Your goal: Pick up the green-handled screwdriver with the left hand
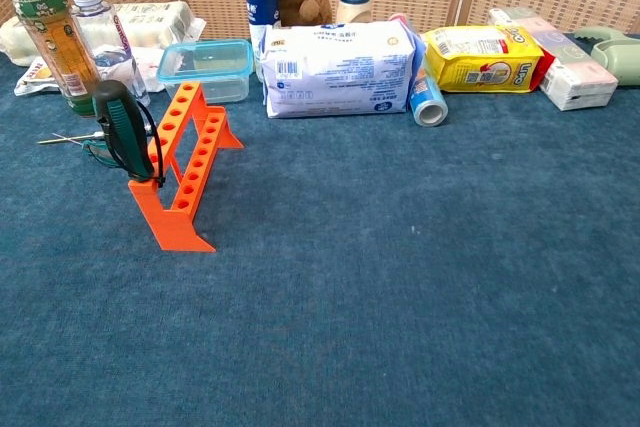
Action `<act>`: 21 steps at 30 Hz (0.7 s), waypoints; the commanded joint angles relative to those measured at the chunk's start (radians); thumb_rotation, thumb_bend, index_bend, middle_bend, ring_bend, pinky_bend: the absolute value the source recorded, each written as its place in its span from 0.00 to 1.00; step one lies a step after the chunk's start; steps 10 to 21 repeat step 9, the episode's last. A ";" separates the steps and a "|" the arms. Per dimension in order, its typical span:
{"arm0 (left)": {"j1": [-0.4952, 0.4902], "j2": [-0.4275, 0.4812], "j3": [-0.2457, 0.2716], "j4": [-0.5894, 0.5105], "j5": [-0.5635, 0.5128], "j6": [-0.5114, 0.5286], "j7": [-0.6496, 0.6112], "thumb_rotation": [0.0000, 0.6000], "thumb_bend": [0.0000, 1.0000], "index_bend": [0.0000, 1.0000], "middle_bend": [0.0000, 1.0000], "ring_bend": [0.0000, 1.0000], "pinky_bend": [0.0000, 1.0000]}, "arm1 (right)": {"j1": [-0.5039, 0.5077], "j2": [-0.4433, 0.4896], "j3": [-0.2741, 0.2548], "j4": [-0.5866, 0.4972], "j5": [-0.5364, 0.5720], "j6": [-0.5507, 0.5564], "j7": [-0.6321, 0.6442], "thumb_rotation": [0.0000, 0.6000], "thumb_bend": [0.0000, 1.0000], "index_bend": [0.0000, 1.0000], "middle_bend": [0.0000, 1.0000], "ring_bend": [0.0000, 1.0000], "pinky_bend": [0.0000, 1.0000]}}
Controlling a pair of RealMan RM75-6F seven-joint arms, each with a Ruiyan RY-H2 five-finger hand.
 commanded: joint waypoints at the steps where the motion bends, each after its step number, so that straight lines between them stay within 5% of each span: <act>1: 0.116 -0.033 0.081 0.200 0.178 0.146 -0.001 1.00 0.13 0.00 0.00 0.32 0.39 | 0.002 -0.001 0.002 -0.002 0.004 -0.004 -0.004 1.00 0.00 0.00 0.03 0.00 0.00; 3: 0.143 -0.053 0.094 0.263 0.203 0.179 -0.012 1.00 0.12 0.00 0.00 0.11 0.31 | 0.001 -0.001 0.002 -0.002 0.004 -0.004 -0.007 1.00 0.00 0.00 0.03 0.00 0.00; 5: 0.163 -0.066 0.110 0.313 0.211 0.189 -0.030 1.00 0.11 0.00 0.00 0.00 0.27 | -0.001 -0.002 0.002 -0.003 0.004 -0.002 -0.011 1.00 0.00 0.00 0.03 0.00 0.00; 9: 0.210 -0.107 0.124 0.413 0.210 0.229 -0.077 1.00 0.11 0.00 0.00 0.00 0.24 | -0.002 -0.003 0.001 -0.005 0.001 -0.001 -0.019 1.00 0.00 0.00 0.03 0.00 0.00; 21: 0.210 -0.107 0.124 0.413 0.210 0.229 -0.077 1.00 0.11 0.00 0.00 0.00 0.24 | -0.002 -0.003 0.001 -0.005 0.001 -0.001 -0.019 1.00 0.00 0.00 0.03 0.00 0.00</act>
